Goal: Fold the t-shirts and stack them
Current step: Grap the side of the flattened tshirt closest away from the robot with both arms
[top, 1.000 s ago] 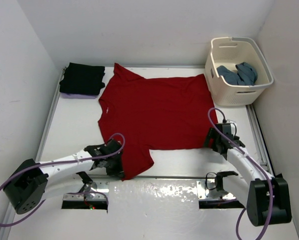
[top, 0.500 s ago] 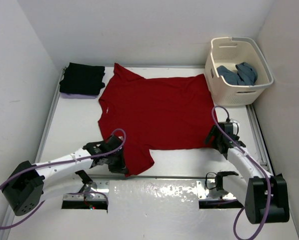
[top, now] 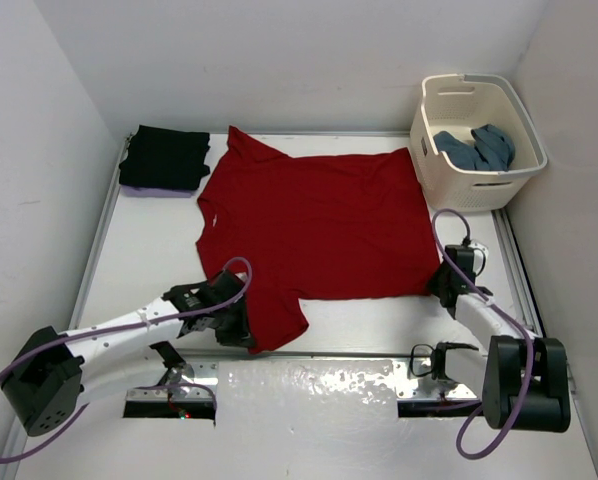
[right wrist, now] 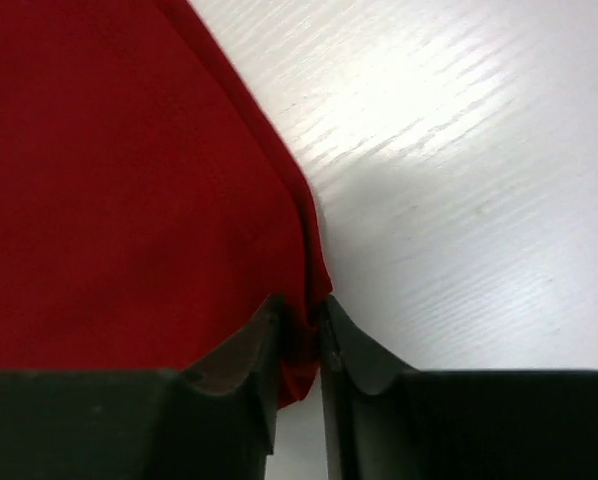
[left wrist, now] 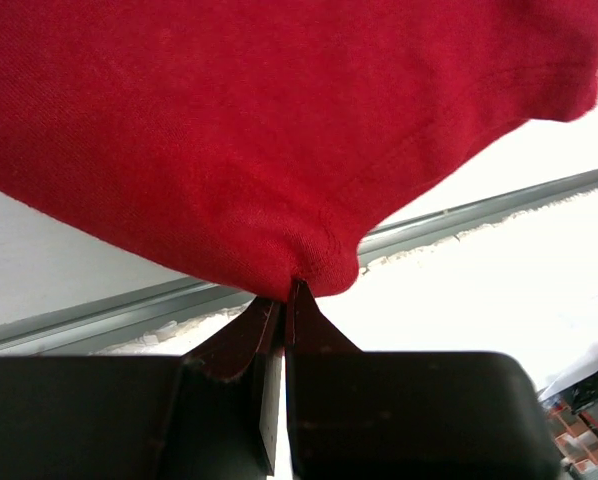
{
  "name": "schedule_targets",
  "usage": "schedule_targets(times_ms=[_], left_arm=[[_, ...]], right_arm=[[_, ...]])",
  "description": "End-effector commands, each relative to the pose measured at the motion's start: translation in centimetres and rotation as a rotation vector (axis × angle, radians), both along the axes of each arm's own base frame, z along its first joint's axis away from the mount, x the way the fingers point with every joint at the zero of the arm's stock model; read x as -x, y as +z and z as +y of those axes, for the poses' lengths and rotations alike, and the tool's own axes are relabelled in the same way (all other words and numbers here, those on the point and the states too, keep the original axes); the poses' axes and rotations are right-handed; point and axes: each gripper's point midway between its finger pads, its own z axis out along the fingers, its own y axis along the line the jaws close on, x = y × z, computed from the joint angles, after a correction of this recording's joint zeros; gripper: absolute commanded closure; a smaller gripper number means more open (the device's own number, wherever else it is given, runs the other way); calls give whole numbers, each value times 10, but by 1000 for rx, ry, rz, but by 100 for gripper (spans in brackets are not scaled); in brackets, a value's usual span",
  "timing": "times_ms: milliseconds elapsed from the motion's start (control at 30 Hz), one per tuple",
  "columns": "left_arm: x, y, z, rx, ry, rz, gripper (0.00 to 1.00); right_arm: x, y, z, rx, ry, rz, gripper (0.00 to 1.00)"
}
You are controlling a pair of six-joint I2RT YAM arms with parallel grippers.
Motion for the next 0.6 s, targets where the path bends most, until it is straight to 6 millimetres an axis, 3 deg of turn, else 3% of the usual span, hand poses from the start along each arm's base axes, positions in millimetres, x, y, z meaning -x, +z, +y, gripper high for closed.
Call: schedule_targets(times_ms=[0,100,133,233,333,467,567], left_arm=[[-10,24,-16,75,-46,-69,100],[-22,44,-27,127,-69,-138,100],[-28,54,-32,149,-77,-169,100],[-43,75,-49,214,-93,-241,100],[-57,82,-56,206,-91,-274,100],[-93,104,-69,198,-69,-380,100],[-119,116,-67,195,-26,-438,100]], right_arm=[[25,-24,23,-110,56,68,83],[20,-17,29,-125,95,25,99],[15,-9,29,-117,105,-4,100],[9,4,25,-87,117,-24,100],[1,16,26,-85,143,-42,100],[-12,28,26,-81,162,-40,100],[-18,33,25,-74,173,-26,100]])
